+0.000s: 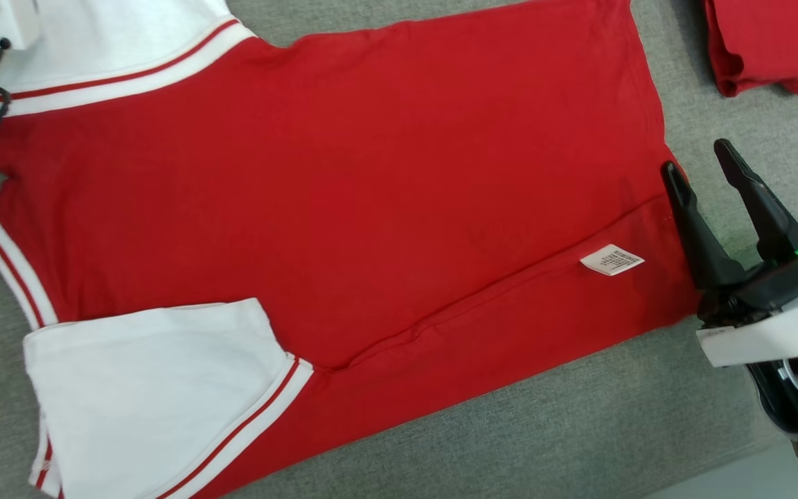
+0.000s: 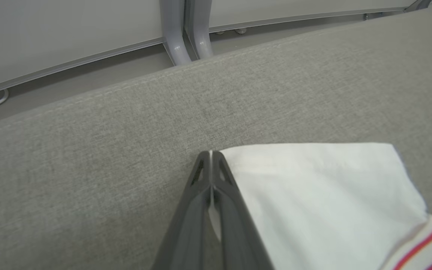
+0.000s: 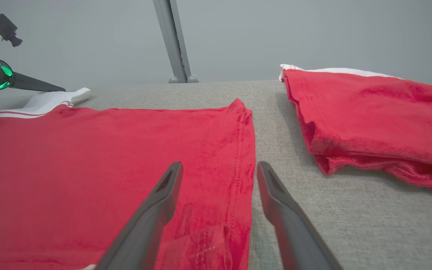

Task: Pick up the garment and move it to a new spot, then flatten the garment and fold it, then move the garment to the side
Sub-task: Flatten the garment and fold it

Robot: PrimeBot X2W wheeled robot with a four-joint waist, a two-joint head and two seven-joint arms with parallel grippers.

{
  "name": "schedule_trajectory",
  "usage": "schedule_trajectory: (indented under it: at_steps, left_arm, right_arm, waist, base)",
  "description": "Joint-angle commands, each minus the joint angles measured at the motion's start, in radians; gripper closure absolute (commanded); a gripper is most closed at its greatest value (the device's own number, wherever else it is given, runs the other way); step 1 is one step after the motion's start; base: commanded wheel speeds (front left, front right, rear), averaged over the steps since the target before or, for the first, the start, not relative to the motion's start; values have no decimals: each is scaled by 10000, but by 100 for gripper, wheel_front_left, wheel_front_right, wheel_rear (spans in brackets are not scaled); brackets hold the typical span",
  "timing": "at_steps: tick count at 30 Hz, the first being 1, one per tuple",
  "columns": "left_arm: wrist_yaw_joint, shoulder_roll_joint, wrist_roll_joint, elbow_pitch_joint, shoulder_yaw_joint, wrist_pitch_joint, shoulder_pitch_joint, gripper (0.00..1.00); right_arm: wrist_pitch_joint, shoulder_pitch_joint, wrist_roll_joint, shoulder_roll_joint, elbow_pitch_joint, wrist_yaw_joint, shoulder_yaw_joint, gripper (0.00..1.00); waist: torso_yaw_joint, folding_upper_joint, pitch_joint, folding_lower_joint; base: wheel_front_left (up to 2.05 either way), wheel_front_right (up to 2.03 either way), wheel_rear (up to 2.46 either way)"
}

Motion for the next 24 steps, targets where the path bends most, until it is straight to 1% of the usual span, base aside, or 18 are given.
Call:
schedule_trajectory:
  at_steps: [1, 3, 5, 6, 7, 11, 15, 18, 24]
  left_arm:
    - [-117, -25, -53, -126, -11, -62, 106, 100]
    - [-209, -43, -116, -317, -51, -25, 175, 100]
    - [-266, -11, -155, -547, -92, 51, 272, 100]
    - [-307, 20, -189, -668, -110, 99, 322, 100]
    - [-307, 20, -189, -668, -110, 99, 322, 100]
    - [-314, 123, -271, -1263, -164, 240, 506, 100]
    - [-200, 195, -319, -1882, -237, 379, 722, 100]
    - [-121, 245, -318, -2300, -275, 462, 799, 100]
    - [31, 393, -407, -2885, -262, 545, 1017, 100]
  right_arm:
    - [71, -391, 259, -152, 215, -22, 190, 0]
    - [506, -958, 537, -304, 612, -23, 421, 0]
    - [1177, -1663, 679, -382, 1139, -20, 652, 0]
    - [1519, -2053, 799, -352, 1476, -20, 689, 0]
    - [1519, -2053, 799, -352, 1476, -20, 689, 0]
    - [2841, -3567, 763, -254, 2866, -23, 814, 0]
    - [3821, -4791, 149, 68, 4440, -22, 830, 0]
    - [4433, -5435, -156, 304, 5374, -23, 871, 0]
    - [5172, -6188, -469, 854, 6676, -23, 1013, 0]
  waist:
    - [203, 0, -220, 0]
    - [330, 0, -394, 0]
    - [443, 0, -534, 0]
    - [505, 0, -596, 0]
    - [505, 0, -596, 0]
    - [784, 0, -754, 0]
    - [1070, 0, -771, 0]
    - [1278, 0, -750, 0]
    - [1487, 0, -739, 0]
  base:
    - [0, 0, 0]
    - [0, 0, 0]
    - [0, 0, 0]
    - [0, 0, 0]
    - [0, 0, 0]
    - [0, 0, 0]
    - [0, 0, 0]
    - [0, 0, 0]
    - [0, 0, 0]
